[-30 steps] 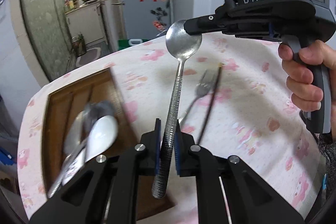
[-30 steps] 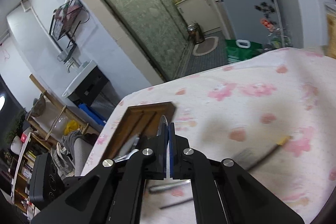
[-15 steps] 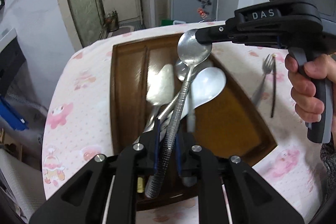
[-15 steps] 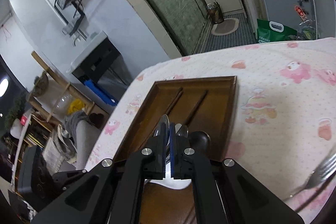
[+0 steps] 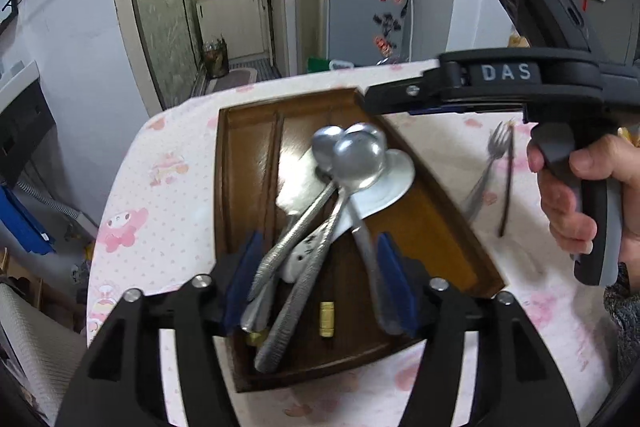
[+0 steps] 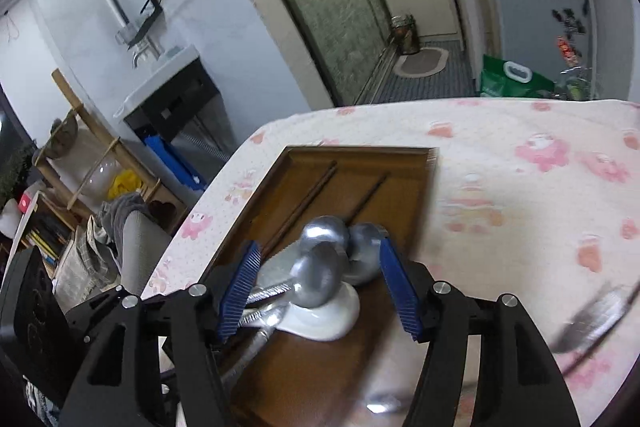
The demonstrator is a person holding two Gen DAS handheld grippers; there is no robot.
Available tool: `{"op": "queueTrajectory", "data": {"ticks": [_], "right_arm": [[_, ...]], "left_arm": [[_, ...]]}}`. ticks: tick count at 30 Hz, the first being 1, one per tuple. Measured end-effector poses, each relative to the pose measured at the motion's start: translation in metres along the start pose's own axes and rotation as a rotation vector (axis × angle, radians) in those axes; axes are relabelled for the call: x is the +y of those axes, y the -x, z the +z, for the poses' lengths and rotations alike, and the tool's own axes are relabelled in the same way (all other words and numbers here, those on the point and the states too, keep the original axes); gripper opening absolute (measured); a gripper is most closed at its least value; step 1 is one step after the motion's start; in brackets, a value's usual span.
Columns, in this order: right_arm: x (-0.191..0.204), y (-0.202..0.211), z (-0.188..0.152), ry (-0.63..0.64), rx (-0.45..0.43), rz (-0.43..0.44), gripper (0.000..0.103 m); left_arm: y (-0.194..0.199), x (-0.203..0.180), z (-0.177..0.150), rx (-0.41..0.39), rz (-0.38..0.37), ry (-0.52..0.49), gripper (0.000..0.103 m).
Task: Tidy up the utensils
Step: 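Lower the long spoon into the tray and open the left tool, then grasp the steel fork by its handle with the left tool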
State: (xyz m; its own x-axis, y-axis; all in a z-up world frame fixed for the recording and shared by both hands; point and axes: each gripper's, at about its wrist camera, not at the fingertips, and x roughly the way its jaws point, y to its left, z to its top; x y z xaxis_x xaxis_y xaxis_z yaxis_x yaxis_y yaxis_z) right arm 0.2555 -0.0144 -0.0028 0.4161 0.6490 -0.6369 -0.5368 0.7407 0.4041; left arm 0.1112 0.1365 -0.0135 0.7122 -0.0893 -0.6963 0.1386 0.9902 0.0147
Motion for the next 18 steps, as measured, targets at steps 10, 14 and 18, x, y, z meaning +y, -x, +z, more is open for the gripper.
{"op": "queueTrajectory", "data": {"ticks": [10,14,18], "right_arm": [[-0.116,0.101,-0.021,-0.133,-0.078,-0.152,0.063],[-0.161,0.109,-0.04,-0.218,-0.07,-0.14,0.063],[-0.175,0.098,-0.051,-0.235,-0.043,-0.138,0.053]], "left_arm": [[-0.001,-0.058,0.006,-0.028,-0.126,-0.061,0.07],[-0.015,-0.086,0.01,-0.02,-0.177,-0.095,0.07],[-0.031,-0.108,0.013,-0.004,-0.189,-0.129,0.07]]}}
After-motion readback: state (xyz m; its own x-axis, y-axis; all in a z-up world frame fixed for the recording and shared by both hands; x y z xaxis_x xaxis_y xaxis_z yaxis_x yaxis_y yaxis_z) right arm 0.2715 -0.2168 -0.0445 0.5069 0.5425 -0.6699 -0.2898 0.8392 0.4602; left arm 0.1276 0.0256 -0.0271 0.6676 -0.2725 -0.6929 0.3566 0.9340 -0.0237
